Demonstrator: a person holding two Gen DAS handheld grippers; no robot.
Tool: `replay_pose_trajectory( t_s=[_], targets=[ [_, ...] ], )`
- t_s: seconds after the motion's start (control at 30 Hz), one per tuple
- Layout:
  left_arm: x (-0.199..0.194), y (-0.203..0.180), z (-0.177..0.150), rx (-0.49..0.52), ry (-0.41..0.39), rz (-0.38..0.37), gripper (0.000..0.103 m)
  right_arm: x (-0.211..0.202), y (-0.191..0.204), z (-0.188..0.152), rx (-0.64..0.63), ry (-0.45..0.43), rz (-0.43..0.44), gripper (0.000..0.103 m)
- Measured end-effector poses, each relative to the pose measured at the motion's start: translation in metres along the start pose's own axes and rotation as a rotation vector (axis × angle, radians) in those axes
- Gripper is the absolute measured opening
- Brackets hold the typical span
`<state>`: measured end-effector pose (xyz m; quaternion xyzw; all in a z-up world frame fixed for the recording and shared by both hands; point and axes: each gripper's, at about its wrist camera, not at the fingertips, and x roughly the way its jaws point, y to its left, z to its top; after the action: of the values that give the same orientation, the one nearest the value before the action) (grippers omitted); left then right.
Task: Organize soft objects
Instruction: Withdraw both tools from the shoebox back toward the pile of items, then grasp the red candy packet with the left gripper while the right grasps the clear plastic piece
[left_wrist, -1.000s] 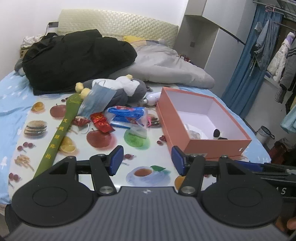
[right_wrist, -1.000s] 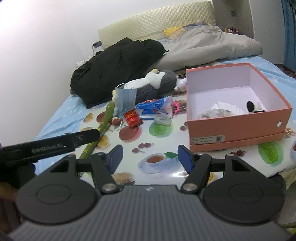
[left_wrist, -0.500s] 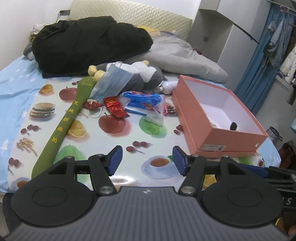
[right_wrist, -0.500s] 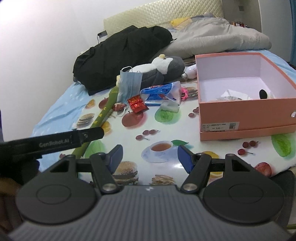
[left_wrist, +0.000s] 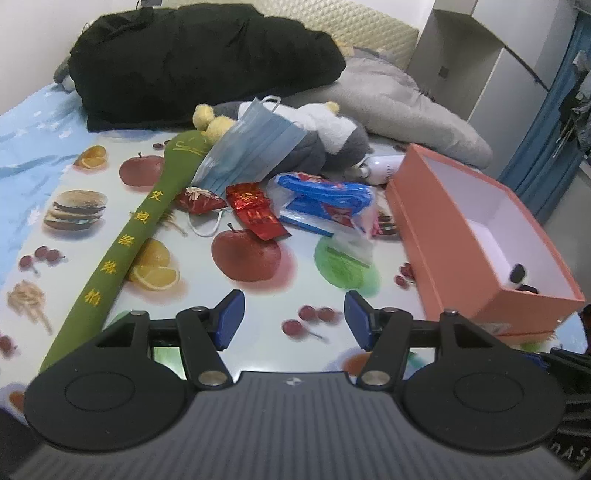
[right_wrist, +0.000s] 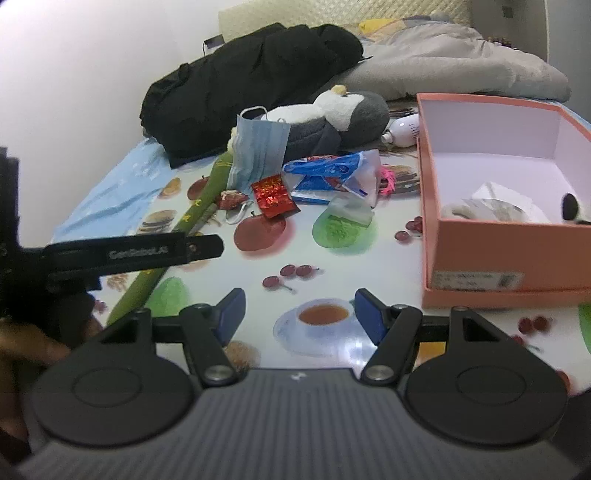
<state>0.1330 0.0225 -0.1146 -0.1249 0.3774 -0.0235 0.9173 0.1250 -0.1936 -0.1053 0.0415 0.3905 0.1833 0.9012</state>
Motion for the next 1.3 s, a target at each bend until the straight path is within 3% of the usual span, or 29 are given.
replay_pose_trajectory(
  t_s=[0.3,0.7,0.9,1.2,1.3],
  targets=[
    [0.075,0.026,0.024,-0.044,0.034,-0.006,0.066,0.068,-0.007,0.020,-0.009,0.025,-0.009,0.068],
    [0.156,0.047,0.053,-0.095,0.073,-0.028,0.064,0.149,-0.027,0.055,-0.030,0.022,-0.088,0.067],
    [0.177,0.051,0.062,-0.118,0.063,-0.014,0.064,0.177,-0.031,0.067,-0.069,-0.005,-0.173,0.067],
    [0.190,0.049,0.070,-0.190,-0.006,0.036,0.064,0.205,-0.039,0.070,-0.034,0.039,-0.174,0.069],
    [0.193,0.049,0.071,-0.222,-0.029,0.064,0.058,0.207,-0.036,0.068,-0.054,0.036,-0.183,0.066]
  ],
)
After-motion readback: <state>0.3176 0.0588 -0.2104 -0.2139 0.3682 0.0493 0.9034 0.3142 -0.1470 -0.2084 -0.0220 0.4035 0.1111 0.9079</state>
